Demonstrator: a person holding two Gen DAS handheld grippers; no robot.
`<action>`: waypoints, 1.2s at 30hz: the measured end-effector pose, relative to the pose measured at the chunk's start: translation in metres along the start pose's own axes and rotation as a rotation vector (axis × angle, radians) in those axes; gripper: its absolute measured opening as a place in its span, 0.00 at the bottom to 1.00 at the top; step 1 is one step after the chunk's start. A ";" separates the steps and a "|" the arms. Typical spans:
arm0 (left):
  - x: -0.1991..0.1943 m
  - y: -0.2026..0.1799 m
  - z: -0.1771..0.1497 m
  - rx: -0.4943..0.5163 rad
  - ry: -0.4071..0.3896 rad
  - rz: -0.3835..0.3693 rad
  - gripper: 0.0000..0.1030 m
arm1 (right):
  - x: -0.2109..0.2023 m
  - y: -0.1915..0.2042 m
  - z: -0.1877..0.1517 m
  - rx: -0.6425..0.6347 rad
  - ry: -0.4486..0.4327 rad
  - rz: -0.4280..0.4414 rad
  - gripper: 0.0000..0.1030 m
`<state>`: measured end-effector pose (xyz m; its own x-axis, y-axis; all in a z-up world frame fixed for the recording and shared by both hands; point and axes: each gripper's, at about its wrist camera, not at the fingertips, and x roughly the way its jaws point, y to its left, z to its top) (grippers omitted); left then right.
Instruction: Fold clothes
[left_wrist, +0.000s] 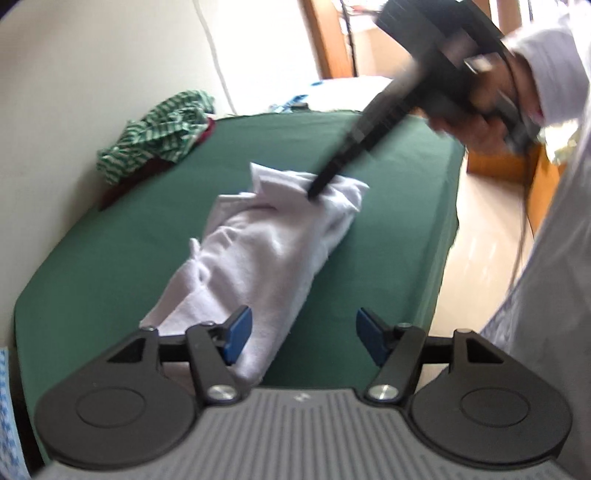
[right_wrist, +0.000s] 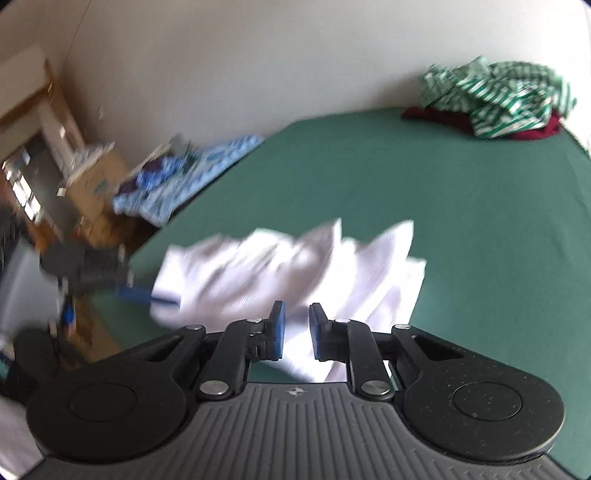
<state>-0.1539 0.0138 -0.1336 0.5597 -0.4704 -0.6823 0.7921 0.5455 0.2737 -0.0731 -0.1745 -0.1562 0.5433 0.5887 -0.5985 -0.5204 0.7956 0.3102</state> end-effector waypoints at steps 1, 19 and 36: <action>0.004 0.002 -0.003 -0.017 0.013 0.007 0.67 | 0.003 0.002 -0.005 -0.014 0.018 -0.017 0.15; 0.022 0.012 0.038 -0.027 -0.071 -0.026 0.70 | -0.004 0.014 0.027 -0.158 -0.092 -0.214 0.21; 0.073 0.028 0.039 -0.208 0.001 -0.256 0.28 | 0.010 -0.002 0.042 -0.003 -0.046 -0.153 0.22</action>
<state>-0.0807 -0.0323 -0.1493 0.3481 -0.6099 -0.7119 0.8405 0.5394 -0.0512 -0.0388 -0.1640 -0.1322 0.6458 0.4670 -0.6040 -0.4315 0.8759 0.2158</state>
